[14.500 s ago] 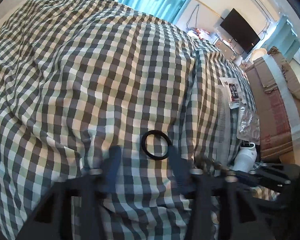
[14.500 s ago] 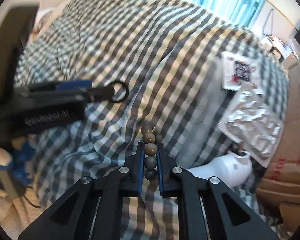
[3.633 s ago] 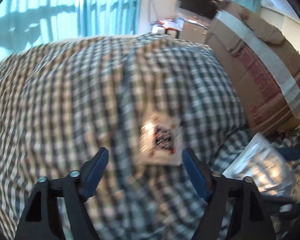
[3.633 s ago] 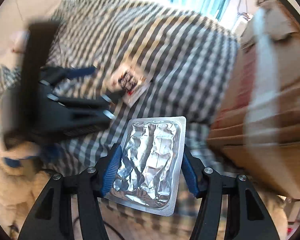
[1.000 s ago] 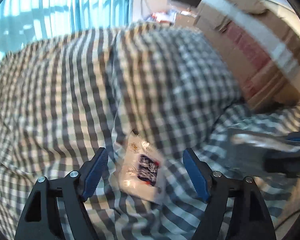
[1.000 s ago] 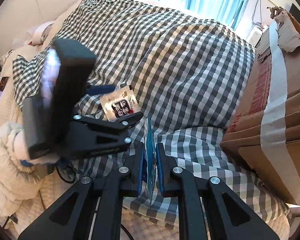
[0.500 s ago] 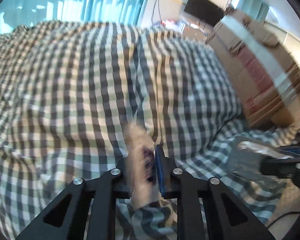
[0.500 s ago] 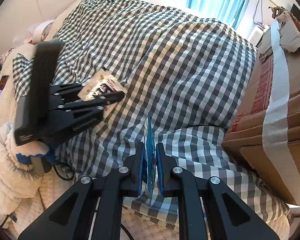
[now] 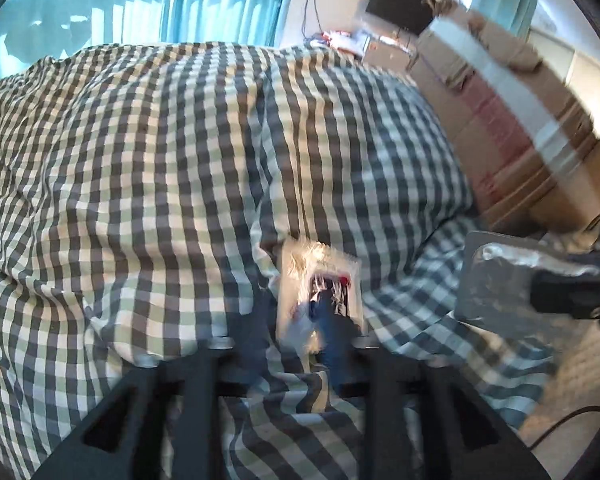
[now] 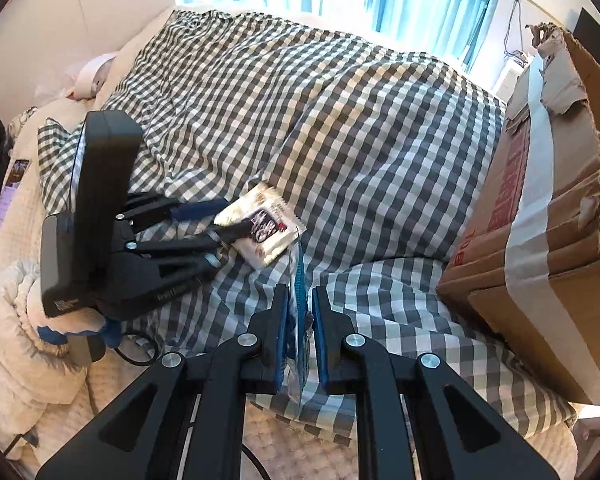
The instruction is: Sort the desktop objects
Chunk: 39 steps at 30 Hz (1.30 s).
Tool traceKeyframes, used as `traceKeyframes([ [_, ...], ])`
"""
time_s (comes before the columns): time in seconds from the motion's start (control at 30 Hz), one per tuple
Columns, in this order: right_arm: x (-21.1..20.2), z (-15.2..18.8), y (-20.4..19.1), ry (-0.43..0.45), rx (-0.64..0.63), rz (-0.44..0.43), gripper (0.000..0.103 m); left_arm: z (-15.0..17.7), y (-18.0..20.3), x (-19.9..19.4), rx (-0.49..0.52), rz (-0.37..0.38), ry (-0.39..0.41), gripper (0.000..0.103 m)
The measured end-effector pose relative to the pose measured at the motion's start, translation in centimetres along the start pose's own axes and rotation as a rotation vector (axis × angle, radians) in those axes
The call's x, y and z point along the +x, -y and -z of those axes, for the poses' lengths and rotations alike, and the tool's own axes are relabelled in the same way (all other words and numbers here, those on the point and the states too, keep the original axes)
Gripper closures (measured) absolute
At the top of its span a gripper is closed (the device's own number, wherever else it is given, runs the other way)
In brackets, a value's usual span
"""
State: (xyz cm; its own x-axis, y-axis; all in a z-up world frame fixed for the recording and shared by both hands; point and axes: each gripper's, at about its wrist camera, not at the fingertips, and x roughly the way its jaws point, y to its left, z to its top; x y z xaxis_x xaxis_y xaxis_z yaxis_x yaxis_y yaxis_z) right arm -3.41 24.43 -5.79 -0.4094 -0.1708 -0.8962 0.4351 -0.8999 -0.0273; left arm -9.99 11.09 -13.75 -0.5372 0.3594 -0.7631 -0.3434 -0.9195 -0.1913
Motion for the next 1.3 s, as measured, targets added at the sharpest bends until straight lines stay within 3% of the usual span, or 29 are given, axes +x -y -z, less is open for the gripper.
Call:
traceKeyframes([
  [0.07, 0.3, 0.1, 0.1, -0.007, -0.001, 0.000, 0.092, 0.0, 0.8, 0.4, 0.028, -0.044, 0.013, 0.032],
  [0.37, 1.2, 0.1, 0.5, -0.039, 0.020, -0.004, 0.092, -0.7, 3.3, 0.0, 0.179, -0.078, 0.072, 0.032],
  [0.4, 1.3, 0.1, 0.6, -0.046, 0.023, -0.004, 0.092, -0.7, 3.7, 0.5, 0.206, -0.073, 0.067, 0.038],
  [0.43, 1.5, 0.1, 0.6, -0.051, 0.025, -0.003, 0.092, -0.8, 4.1, 1.3, 0.228, -0.064, 0.055, 0.051],
  [0.47, 1.6, 0.2, 0.6, -0.055, 0.025, 0.000, 0.092, -0.8, 4.6, 2.5, 0.255, -0.070, 0.030, 0.080],
  [0.5, 1.8, 0.2, 0.5, -0.060, 0.024, 0.002, 0.092, -0.9, 5.1, 3.8, 0.269, -0.089, 0.008, 0.089],
  [0.57, 1.9, 0.2, 0.4, -0.063, 0.021, 0.006, 0.092, -0.6, 4.6, 4.0, 0.256, -0.098, 0.017, 0.094],
  [0.73, 2.0, 0.2, 0.3, -0.071, 0.009, 0.011, 0.092, -0.2, 3.8, 1.3, 0.217, 0.002, 0.061, 0.095],
  [0.8, 2.1, 0.2, 0.3, -0.074, 0.011, 0.011, 0.092, 0.4, 3.1, 0.2, 0.224, 0.047, 0.023, 0.095],
  [0.93, 2.2, 0.2, 0.3, -0.079, 0.007, 0.012, 0.092, 1.1, 4.2, 2.3, 0.271, -0.028, -0.022, 0.093],
  [0.97, 2.2, 0.2, 0.3, -0.080, 0.004, 0.013, 0.092, 1.1, 4.2, 2.2, 0.271, -0.029, -0.014, 0.090],
  [1.03, 2.3, 0.2, 0.3, -0.085, 0.001, 0.012, 0.092, 0.9, 4.4, 1.9, 0.272, -0.038, 0.010, 0.066],
  [1.07, 2.4, 0.2, 0.4, -0.086, 0.003, 0.012, 0.092, 1.0, 4.1, 1.3, 0.274, -0.040, 0.026, 0.037],
  [1.1, 2.4, 0.3, 0.4, -0.088, 0.007, 0.009, 0.092, 1.0, 4.3, 1.0, 0.276, -0.037, 0.040, 0.024],
  [1.2, 2.4, 0.3, 0.6, -0.091, 0.020, 0.002, 0.092, 0.9, 4.0, 0.7, 0.288, -0.046, 0.036, 0.022],
  [1.3, 2.6, 0.3, 0.5, -0.098, 0.024, 0.004, 0.092, -0.3, 3.1, 3.0, 0.216, 0.008, -0.013, 0.022],
])
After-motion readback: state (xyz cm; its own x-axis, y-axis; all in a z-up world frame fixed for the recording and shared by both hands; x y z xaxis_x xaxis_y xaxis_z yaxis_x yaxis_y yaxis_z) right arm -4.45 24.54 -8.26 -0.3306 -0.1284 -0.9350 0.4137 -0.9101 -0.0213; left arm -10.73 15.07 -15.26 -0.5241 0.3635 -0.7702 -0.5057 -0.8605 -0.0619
